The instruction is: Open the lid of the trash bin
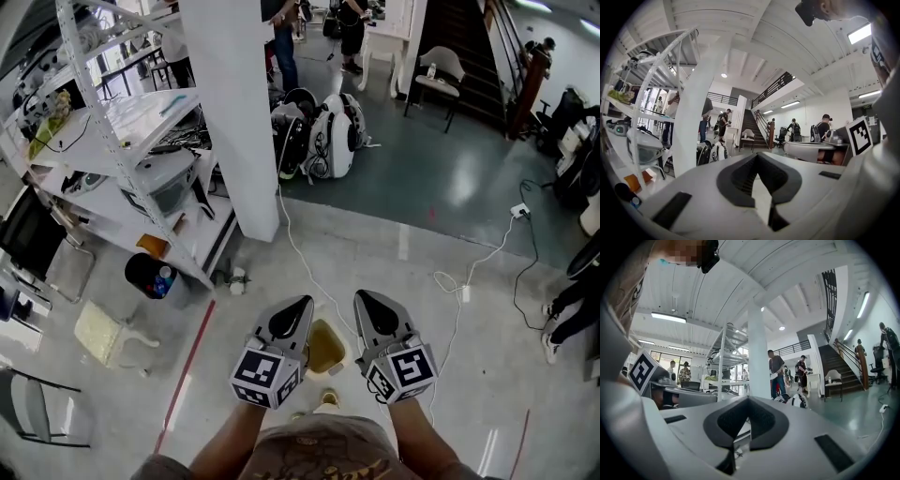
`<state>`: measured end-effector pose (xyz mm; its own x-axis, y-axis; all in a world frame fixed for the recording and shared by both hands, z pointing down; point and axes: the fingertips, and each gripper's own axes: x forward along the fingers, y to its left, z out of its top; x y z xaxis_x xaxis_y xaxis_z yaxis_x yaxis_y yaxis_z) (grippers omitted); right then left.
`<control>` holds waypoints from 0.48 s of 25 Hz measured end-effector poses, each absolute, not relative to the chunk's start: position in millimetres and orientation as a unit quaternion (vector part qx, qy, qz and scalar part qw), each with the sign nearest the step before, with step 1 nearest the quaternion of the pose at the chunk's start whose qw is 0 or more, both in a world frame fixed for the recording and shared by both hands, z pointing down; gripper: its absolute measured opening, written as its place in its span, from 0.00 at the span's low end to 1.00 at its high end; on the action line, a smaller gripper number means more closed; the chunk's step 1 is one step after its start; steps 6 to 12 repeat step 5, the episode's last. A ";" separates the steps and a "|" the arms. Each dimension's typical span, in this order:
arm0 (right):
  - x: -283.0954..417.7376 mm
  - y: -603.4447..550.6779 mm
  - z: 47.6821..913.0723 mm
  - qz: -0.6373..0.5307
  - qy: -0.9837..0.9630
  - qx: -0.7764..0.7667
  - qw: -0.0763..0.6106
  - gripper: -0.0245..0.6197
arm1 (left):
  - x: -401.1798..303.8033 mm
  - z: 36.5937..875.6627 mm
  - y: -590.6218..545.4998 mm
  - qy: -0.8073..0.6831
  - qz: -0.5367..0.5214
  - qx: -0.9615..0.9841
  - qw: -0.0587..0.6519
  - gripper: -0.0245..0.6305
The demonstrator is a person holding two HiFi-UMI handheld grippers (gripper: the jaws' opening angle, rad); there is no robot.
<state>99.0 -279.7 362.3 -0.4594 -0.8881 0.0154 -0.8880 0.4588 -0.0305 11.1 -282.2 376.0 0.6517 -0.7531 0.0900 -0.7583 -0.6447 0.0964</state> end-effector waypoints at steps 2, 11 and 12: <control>100.3 -280.7 364.3 -0.018 0.854 -0.520 0.001 0.08 | 13.3 377.0 -281.8 -0.415 0.023 0.908 0.061 0.05; 102.1 -282.7 366.6 -0.017 0.853 -0.521 0.004 0.08 | 16.2 378.5 -282.0 -0.411 0.023 0.909 0.062 0.05; 102.1 -282.7 366.6 -0.017 0.853 -0.521 0.004 0.08 | 16.2 378.5 -282.0 -0.411 0.023 0.909 0.062 0.05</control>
